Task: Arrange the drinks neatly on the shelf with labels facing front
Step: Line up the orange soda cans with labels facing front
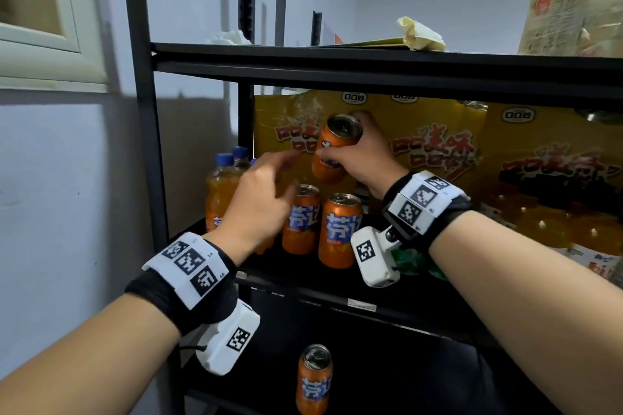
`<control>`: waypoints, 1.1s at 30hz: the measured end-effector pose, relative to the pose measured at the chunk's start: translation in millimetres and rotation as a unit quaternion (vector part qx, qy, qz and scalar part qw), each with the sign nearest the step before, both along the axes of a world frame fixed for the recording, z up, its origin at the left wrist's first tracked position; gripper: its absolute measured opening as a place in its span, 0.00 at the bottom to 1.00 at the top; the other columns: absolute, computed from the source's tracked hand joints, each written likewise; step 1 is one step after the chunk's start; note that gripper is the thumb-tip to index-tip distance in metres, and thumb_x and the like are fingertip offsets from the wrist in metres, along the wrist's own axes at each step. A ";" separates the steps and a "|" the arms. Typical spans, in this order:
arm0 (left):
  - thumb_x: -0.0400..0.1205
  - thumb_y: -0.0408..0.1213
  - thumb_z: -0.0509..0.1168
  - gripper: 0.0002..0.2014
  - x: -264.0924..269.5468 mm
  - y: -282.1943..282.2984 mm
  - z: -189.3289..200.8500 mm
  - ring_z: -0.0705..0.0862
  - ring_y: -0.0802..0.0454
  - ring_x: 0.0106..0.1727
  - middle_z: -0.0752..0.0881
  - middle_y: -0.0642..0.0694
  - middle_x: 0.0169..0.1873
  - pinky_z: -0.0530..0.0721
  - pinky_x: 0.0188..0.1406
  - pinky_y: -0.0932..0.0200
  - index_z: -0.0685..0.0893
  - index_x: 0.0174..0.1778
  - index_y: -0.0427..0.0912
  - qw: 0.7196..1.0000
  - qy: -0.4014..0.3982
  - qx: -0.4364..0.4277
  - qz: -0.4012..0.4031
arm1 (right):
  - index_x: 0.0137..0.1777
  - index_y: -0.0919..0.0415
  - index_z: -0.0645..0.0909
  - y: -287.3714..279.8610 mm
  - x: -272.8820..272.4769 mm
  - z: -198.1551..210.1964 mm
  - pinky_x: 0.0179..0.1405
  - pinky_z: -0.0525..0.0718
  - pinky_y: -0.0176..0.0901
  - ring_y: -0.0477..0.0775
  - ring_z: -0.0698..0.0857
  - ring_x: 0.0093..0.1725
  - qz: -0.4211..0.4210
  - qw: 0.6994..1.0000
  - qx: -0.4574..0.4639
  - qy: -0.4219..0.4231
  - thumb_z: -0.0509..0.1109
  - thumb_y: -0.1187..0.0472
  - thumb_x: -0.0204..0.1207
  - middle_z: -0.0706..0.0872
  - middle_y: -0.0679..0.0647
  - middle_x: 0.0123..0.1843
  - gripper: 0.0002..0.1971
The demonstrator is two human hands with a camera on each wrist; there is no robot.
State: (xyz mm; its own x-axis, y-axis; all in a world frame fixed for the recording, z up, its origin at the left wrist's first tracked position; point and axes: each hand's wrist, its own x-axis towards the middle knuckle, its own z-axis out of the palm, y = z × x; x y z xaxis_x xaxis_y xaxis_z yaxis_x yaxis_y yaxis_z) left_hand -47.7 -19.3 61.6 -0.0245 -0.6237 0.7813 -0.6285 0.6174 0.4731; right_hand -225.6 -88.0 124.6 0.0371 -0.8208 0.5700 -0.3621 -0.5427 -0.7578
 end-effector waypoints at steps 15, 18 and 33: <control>0.83 0.29 0.70 0.27 -10.0 -3.3 -48.7 0.73 0.44 0.80 0.78 0.41 0.77 0.68 0.75 0.60 0.78 0.80 0.38 0.983 -0.179 0.010 0.032 | 0.42 0.60 0.86 -38.6 29.3 -11.5 0.37 0.83 0.42 0.55 0.86 0.42 -0.046 0.954 0.218 0.201 0.81 0.63 0.66 0.87 0.57 0.43 0.08; 0.82 0.31 0.71 0.26 -9.1 -5.3 -48.2 0.73 0.46 0.80 0.78 0.43 0.77 0.69 0.74 0.61 0.80 0.79 0.40 0.987 -0.159 0.015 0.027 | 0.45 0.59 0.87 -38.5 31.6 -7.5 0.39 0.82 0.43 0.56 0.86 0.44 -0.047 0.946 0.233 0.221 0.80 0.64 0.67 0.88 0.58 0.45 0.08; 0.82 0.31 0.72 0.27 -12.1 -6.8 -60.2 0.69 0.44 0.83 0.76 0.39 0.78 0.65 0.82 0.58 0.78 0.79 0.34 0.995 -0.092 0.015 -0.024 | 0.40 0.57 0.77 -44.8 66.4 -13.9 0.43 0.73 0.47 0.57 0.79 0.44 -0.051 0.913 0.253 0.315 0.70 0.61 0.77 0.81 0.60 0.44 0.06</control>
State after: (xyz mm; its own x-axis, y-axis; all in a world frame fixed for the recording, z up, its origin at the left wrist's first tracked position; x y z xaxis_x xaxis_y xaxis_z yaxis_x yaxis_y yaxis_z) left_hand -59.9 -26.0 1.4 -0.1959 -0.6416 0.7416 -0.6765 0.6359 0.3714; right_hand -159.2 -132.8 110.8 0.1351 -0.9908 0.0081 -0.8420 -0.1191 -0.5261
